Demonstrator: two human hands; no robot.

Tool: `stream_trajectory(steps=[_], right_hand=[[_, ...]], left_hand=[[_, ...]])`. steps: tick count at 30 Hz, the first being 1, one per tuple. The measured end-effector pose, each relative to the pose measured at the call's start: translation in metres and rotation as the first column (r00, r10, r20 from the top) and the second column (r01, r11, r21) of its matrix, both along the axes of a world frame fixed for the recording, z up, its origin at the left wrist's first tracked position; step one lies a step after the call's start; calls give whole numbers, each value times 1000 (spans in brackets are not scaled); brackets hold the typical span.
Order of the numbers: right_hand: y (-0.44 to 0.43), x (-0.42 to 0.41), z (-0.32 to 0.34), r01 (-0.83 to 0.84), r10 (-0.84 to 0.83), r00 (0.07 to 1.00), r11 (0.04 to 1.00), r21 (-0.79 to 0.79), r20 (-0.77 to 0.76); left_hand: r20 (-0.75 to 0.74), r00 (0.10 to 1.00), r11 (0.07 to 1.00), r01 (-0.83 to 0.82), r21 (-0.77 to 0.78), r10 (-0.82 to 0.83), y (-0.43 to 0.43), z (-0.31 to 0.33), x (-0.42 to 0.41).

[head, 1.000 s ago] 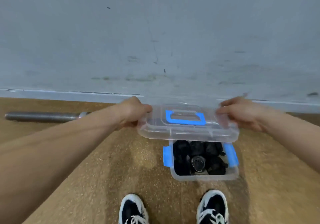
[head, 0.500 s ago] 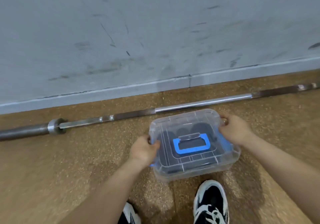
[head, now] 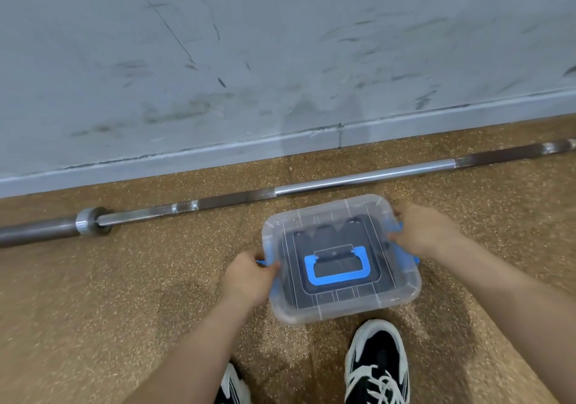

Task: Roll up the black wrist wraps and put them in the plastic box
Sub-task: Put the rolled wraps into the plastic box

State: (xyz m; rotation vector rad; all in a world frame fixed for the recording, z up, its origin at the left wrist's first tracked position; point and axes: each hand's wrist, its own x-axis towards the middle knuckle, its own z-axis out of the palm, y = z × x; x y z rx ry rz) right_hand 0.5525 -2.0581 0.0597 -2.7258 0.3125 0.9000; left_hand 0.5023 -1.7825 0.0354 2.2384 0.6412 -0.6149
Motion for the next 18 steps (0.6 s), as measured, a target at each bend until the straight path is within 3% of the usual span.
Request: stream_trajectory(steps=[3, 7, 11, 18], right_hand=[[-11, -2, -9, 63, -58, 997, 992, 107, -55], [-26, -16, -21, 243, -178, 963, 902, 358, -205], [-26, -35, -39, 282, -270, 958, 838, 467, -93], [26, -60, -47, 330, -405, 914, 683, 652, -38]], left_hand=[[-43, 997, 992, -70, -107, 66, 1, -1, -4], [-105, 987, 962, -141, -232, 119, 3, -6, -9], [-77, 979, 955, -200, -220, 187, 2, -12, -20], [-10, 929, 917, -367, -159, 370, 39, -11, -28]])
